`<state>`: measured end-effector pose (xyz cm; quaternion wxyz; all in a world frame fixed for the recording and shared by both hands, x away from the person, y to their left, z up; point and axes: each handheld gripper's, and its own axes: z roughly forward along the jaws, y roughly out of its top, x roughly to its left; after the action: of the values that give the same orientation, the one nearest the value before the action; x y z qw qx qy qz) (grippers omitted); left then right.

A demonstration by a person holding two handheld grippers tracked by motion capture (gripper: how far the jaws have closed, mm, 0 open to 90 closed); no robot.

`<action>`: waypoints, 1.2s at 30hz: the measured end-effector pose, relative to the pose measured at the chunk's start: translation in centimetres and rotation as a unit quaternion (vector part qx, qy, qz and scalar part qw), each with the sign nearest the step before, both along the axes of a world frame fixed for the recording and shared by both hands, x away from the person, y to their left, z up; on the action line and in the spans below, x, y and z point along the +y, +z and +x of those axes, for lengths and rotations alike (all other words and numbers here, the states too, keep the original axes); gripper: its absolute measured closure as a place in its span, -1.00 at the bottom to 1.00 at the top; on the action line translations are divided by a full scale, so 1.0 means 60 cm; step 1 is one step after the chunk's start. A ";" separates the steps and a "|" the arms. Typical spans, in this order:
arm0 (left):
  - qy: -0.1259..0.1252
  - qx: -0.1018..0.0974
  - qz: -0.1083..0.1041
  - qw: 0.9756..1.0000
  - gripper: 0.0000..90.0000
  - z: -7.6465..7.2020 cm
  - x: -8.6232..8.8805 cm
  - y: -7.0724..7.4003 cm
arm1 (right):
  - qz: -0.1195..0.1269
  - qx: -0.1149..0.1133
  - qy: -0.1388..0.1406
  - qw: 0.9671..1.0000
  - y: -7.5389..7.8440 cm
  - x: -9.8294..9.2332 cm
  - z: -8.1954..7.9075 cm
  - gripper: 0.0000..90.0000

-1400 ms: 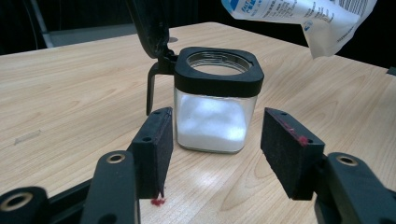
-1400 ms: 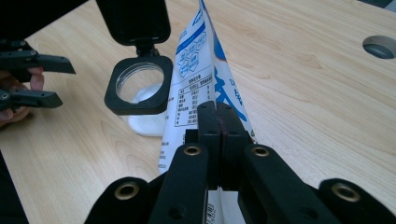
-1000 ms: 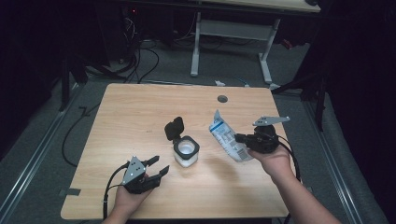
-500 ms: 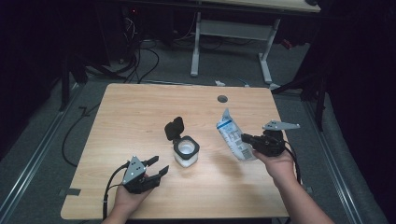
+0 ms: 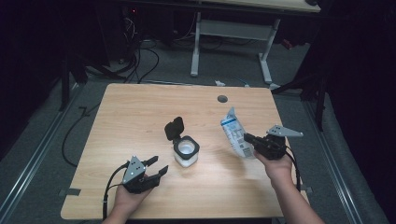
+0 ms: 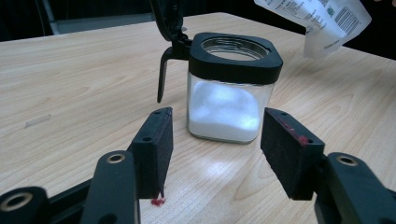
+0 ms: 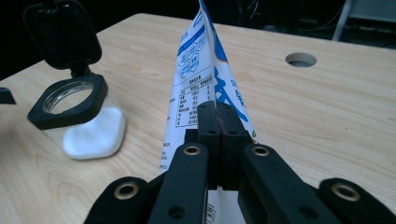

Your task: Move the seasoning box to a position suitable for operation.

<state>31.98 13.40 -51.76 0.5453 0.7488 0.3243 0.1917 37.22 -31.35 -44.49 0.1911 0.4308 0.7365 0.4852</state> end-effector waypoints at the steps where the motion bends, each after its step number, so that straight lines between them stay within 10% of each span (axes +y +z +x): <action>1: 0.000 0.000 0.001 1.000 -0.02 0.000 0.000 0.000 | 0.000 -0.004 -0.002 1.000 -0.002 -0.001 0.000 1.00; 13: 0.002 0.000 0.000 1.000 -0.02 0.000 0.002 0.000 | 0.025 -0.058 -0.023 0.998 -0.025 -0.001 0.017 1.00; 36: -0.002 0.005 0.005 1.000 -0.02 0.005 -0.001 -0.002 | 0.024 -0.071 -0.057 0.996 -0.073 -0.012 0.056 1.00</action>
<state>32.25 13.31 -51.91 0.5402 0.7534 0.3245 0.1879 40.57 -32.06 -48.88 0.2597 0.4415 0.6834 0.5202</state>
